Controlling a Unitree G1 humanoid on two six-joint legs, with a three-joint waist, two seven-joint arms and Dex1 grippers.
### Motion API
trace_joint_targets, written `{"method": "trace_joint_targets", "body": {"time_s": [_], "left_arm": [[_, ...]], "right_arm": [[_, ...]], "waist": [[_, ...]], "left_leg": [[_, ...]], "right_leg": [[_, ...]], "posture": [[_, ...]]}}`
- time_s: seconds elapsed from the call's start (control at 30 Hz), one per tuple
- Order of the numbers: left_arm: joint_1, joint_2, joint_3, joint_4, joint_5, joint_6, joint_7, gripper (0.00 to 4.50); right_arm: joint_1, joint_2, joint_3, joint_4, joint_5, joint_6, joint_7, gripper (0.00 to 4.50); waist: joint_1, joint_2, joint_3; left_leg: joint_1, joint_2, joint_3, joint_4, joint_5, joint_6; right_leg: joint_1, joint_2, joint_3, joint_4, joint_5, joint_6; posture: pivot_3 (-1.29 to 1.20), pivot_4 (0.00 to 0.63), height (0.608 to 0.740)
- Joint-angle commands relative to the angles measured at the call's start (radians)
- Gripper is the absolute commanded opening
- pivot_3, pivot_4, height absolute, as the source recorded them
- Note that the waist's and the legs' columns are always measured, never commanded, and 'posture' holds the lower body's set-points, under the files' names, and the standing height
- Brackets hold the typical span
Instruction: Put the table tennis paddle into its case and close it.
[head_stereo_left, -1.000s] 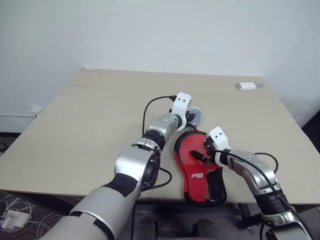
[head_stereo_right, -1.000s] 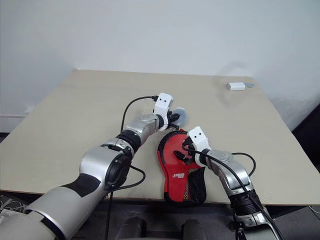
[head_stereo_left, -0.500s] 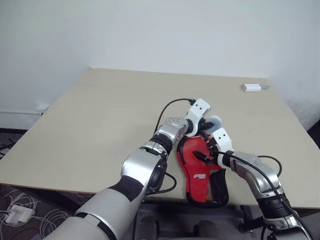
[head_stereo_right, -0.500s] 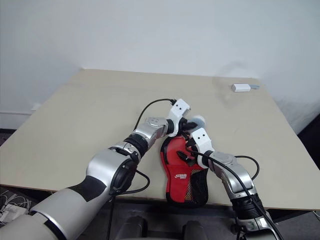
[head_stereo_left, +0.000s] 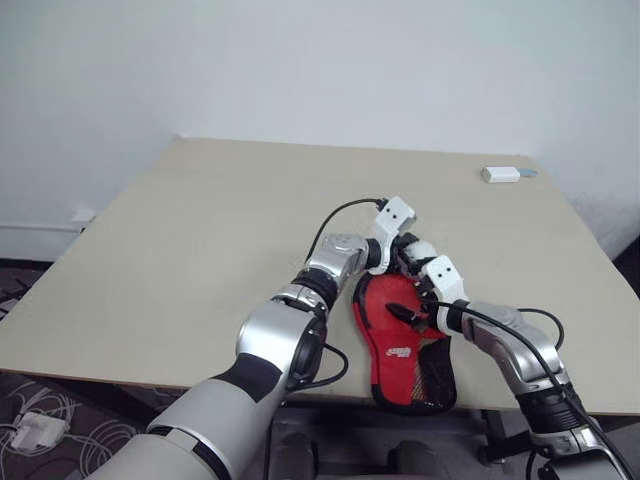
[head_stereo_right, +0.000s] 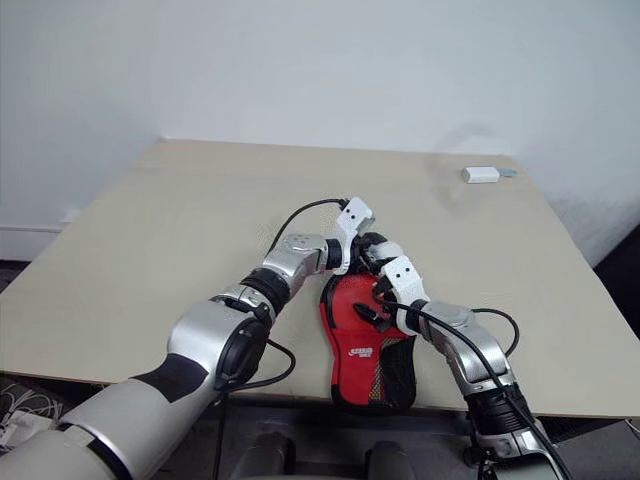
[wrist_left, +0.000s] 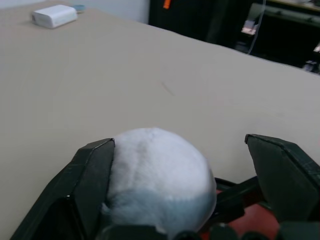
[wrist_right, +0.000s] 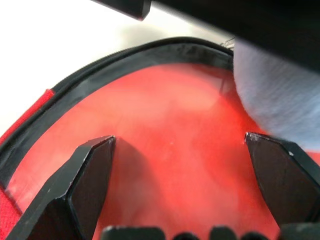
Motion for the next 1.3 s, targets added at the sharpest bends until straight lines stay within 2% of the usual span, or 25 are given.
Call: {"method": "trace_joint_targets", "body": {"time_s": [0.03, 0.23, 0.5, 0.6, 0.7, 0.9, 1.0, 1.1, 1.3], "left_arm": [[-0.063, 0.034, 0.038, -0.044, -0.052, 0.040, -0.070, 4.47], [-0.058, 0.119, 0.009, -0.054, -0.036, 0.067, -0.189, 4.47], [-0.032, 0.245, 0.008, -0.075, -0.043, 0.074, -0.297, 4.47], [-0.009, 0.292, -0.004, -0.092, -0.045, 0.091, -0.385, 4.47], [0.033, 0.318, -0.036, -0.135, -0.040, 0.102, -0.479, 4.47], [0.203, 0.272, -0.099, -0.352, -0.078, 0.187, -0.560, 4.47], [0.260, 0.202, -0.069, -0.435, -0.128, 0.291, -0.443, 4.47], [0.333, 0.150, -0.094, -0.527, -0.129, 0.312, -0.351, 4.47], [0.460, 0.138, -0.227, -0.715, -0.106, 0.357, -0.335, 4.47]], "right_arm": [[0.044, -0.051, -0.044, -0.038, 0.054, 0.014, 0.074, 4.50], [0.069, -0.090, -0.206, -0.152, 0.236, 0.039, 0.179, 4.50], [0.036, -0.092, -0.315, -0.156, 0.339, 0.034, 0.189, 4.50], [0.000, -0.081, -0.338, -0.127, 0.347, 0.019, 0.157, 4.50], [-0.064, -0.045, -0.336, -0.015, 0.282, -0.015, 0.053, 4.50], [-0.094, -0.010, -0.255, 0.061, 0.238, -0.026, 0.041, 4.50], [-0.102, 0.002, -0.225, 0.086, 0.223, -0.024, 0.036, 4.50], [-0.109, 0.012, -0.208, 0.108, 0.211, -0.009, 0.029, 4.50], [-0.108, 0.022, -0.197, 0.124, 0.193, -0.020, 0.021, 4.50]], "waist": [[-0.002, 0.000, 0.000], [-0.006, 0.003, 0.003], [-0.005, 0.003, 0.004], [-0.006, 0.003, 0.004], [-0.006, 0.003, 0.004], [-0.003, 0.003, 0.004], [-0.002, 0.003, 0.004], [-0.003, 0.003, 0.004], [-0.007, 0.005, 0.004]], "left_leg": [[0.000, 0.000, 0.000, 0.000, 0.000, 0.000], [-0.001, 0.000, 0.000, 0.000, 0.000, 0.000], [-0.001, 0.000, 0.000, 0.000, 0.000, 0.000], [-0.001, 0.000, 0.000, 0.000, 0.000, 0.000], [-0.001, 0.000, 0.000, -0.001, 0.000, 0.000], [-0.002, 0.000, 0.000, -0.001, 0.003, 0.004], [-0.004, 0.000, 0.000, 0.000, 0.003, 0.005], [-0.004, 0.000, 0.000, 0.002, 0.003, 0.005], [-0.003, 0.000, 0.000, 0.001, 0.003, 0.005]], "right_leg": [[0.000, 0.000, 0.000, 0.000, 0.000, 0.000], [0.000, 0.000, 0.001, 0.001, 0.000, 0.000], [0.000, 0.000, 0.001, 0.001, 0.000, 0.000], [0.000, 0.000, 0.001, 0.001, 0.000, 0.000], [-0.001, 0.000, 0.001, 0.001, 0.000, 0.000], [-0.001, 0.000, 0.001, 0.001, 0.001, 0.001], [-0.002, 0.001, 0.001, 0.002, 0.001, 0.002], [-0.002, 0.001, 0.001, 0.002, 0.001, 0.002], [-0.002, 0.001, 0.002, 0.003, 0.001, 0.002]], "posture": [[0.00, 0.000, 0.740], [0.00, 0.000, 0.740], [0.00, 0.000, 0.740], [0.00, 0.000, 0.740], [0.00, 0.000, 0.740], [0.00, 0.000, 0.740], [0.00, 0.000, 0.740], [0.00, 0.000, 0.740], [0.00, 0.000, 0.740]]}}
